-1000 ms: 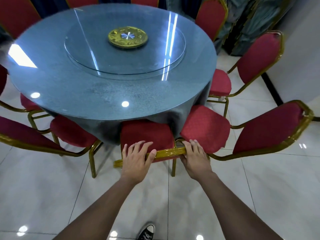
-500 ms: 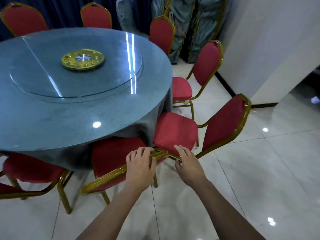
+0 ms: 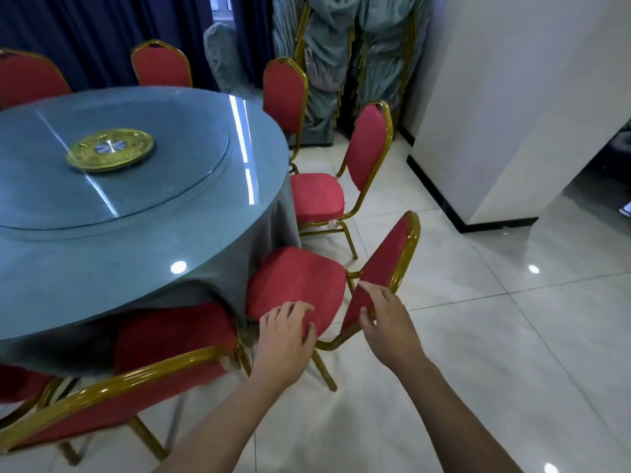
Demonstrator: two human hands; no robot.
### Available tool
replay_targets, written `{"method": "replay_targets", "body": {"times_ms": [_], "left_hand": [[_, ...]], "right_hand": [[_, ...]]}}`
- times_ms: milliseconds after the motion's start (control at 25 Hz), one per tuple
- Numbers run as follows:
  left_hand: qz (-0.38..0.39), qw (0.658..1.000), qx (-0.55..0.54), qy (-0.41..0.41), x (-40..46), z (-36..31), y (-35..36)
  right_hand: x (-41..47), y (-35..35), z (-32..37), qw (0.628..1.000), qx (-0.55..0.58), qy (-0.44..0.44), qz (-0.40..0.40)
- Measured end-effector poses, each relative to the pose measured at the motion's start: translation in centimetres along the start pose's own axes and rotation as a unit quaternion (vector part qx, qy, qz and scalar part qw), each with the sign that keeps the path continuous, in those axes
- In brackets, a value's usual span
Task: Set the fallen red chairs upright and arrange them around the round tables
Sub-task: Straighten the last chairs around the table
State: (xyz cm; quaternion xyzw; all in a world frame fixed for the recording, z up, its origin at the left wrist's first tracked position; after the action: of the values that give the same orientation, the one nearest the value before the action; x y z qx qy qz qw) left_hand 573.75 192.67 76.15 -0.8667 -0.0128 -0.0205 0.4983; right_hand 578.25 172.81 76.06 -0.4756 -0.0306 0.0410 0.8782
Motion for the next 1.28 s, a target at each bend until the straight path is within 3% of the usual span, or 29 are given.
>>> {"method": "replay_targets", "body": {"times_ms": [400, 680, 840, 960, 1080, 1280], "left_hand": [[0.002, 0.997, -0.034, -0.066, 10.0, -9.9, 8.5], [0.103, 0.987, -0.056, -0.107, 17.7, -15.2, 16.4], [0.135, 0.967, -0.089, -0.196, 18.3, -15.0, 19.5], [0.096, 0.945, -0.084, -0.3, 18.7, -14.8, 20.6], [0.032, 0.895, -0.061, -0.441, 19.2, -15.5, 21.6], [-0.085, 0.804, -0.04, -0.587, 19.2, -18.0, 22.4]], "right_hand": [[14.1, -6.3, -10.4, 0.997, -0.029, -0.061, 0.033], [23.6, -6.8, -15.2, 0.986, -0.099, -0.078, 0.107], [27.7, -5.4, -16.4, 0.969, -0.149, -0.129, 0.149], [31.1, -3.5, -17.1, 0.943, -0.159, -0.199, 0.213], [34.8, -2.8, -18.7, 0.929, -0.094, -0.245, 0.261], [34.4, -4.4, -20.6, 0.927, -0.027, -0.323, 0.189]]}}
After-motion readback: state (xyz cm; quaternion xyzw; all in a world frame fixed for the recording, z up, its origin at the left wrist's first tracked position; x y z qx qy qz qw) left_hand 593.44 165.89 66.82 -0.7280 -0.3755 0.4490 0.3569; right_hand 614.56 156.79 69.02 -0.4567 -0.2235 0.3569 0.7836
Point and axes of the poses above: each hand's wrist, its own x-axis towards the middle knuckle, its own y-axis out of the palm, z = x × y, the point moved 7 cm from there along x, towards the middle knuckle, and after that the axes turned 2 degrees about z, right-handed, at the moved point
